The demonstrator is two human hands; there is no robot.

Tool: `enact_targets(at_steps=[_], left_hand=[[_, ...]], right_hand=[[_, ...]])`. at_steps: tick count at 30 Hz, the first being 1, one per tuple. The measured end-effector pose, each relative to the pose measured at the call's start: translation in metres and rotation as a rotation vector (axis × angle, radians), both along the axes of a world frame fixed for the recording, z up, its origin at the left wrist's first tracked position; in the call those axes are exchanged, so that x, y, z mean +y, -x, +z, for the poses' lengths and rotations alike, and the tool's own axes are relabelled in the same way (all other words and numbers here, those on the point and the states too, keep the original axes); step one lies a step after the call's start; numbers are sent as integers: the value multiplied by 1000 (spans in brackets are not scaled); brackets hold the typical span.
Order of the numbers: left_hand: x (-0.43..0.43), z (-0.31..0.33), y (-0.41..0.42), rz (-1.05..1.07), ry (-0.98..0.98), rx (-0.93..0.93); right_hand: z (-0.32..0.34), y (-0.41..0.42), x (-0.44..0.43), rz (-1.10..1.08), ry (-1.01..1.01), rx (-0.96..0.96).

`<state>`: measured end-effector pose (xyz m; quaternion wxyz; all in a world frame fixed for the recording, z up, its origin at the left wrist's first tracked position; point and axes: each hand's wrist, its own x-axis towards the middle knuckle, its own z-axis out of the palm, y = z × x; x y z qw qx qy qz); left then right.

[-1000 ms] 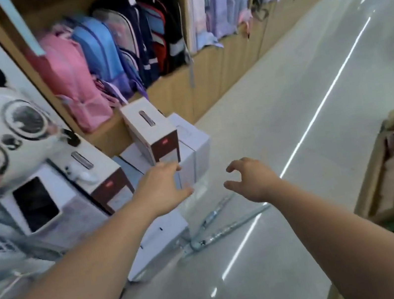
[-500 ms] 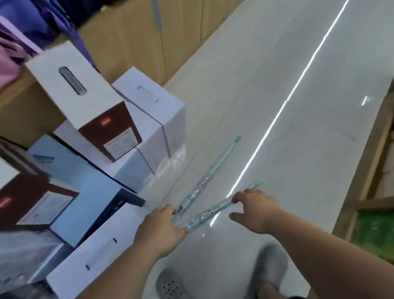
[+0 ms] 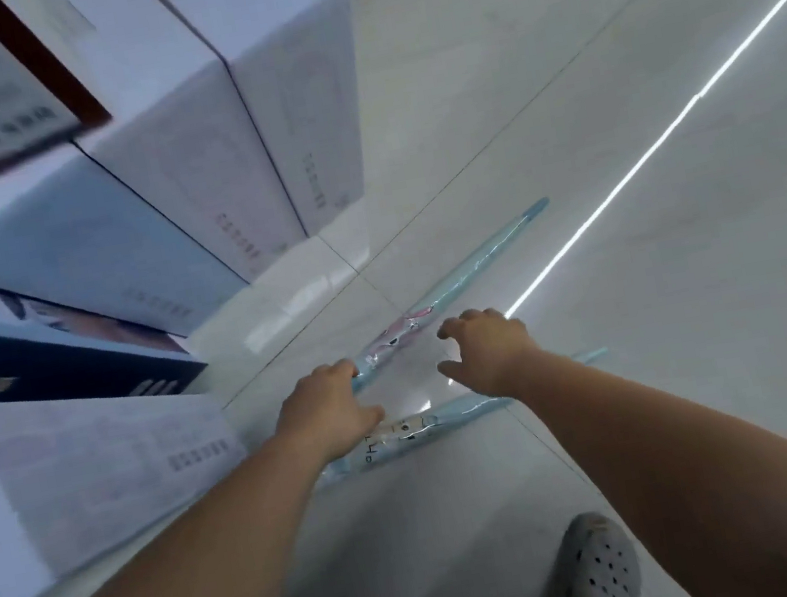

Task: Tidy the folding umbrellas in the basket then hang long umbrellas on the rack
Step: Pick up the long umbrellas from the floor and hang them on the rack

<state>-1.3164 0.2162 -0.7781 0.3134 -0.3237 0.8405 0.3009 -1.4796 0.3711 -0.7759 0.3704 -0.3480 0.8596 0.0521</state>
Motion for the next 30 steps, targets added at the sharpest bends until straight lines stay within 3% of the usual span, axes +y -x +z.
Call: enact_targets(at_steps=[9,18,24,30], left_hand=[[-13,-163,15,-52,205,-37],[-7,-197,7,-41,244,20],[3,-167,14,-39,156,42],[30,-52,25,-28,36,92]], right_hand=[[-160,29,-31,130,115,61],[-208,26,-43,294,187,148],[-179,44,-34,424,129,153],[-52,64,10,461,131,102]])
